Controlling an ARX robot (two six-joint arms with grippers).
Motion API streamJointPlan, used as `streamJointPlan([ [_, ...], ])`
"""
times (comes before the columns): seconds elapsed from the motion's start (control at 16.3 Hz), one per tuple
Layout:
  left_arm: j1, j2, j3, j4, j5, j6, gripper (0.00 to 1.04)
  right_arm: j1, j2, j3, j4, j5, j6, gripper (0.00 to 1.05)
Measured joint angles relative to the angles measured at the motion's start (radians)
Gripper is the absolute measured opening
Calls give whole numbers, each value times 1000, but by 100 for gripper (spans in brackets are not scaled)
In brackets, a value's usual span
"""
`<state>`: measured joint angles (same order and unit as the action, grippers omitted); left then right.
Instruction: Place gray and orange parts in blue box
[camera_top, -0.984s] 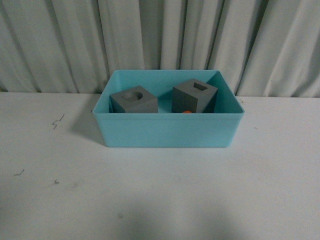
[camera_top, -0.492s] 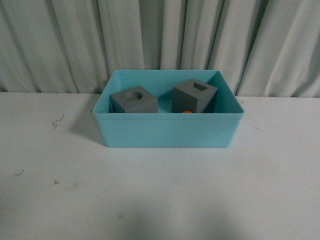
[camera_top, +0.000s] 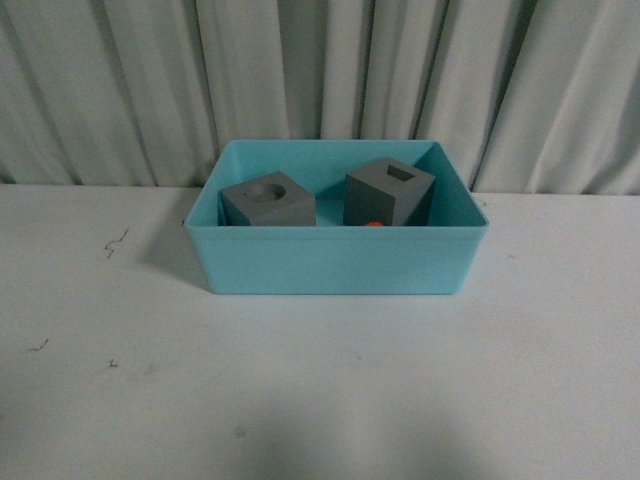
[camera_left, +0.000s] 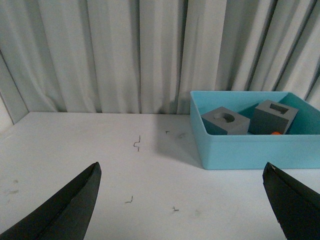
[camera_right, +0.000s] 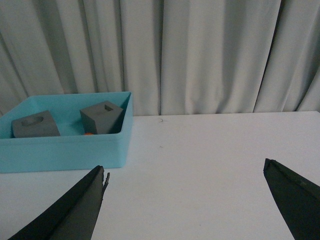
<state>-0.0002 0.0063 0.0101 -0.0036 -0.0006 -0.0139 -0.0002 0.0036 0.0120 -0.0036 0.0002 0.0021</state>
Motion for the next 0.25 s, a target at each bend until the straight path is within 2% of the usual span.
streamJointPlan([
  [0.25, 0, 0, 0, 0, 0, 0, 98, 0, 0, 0, 0, 0, 0, 98],
])
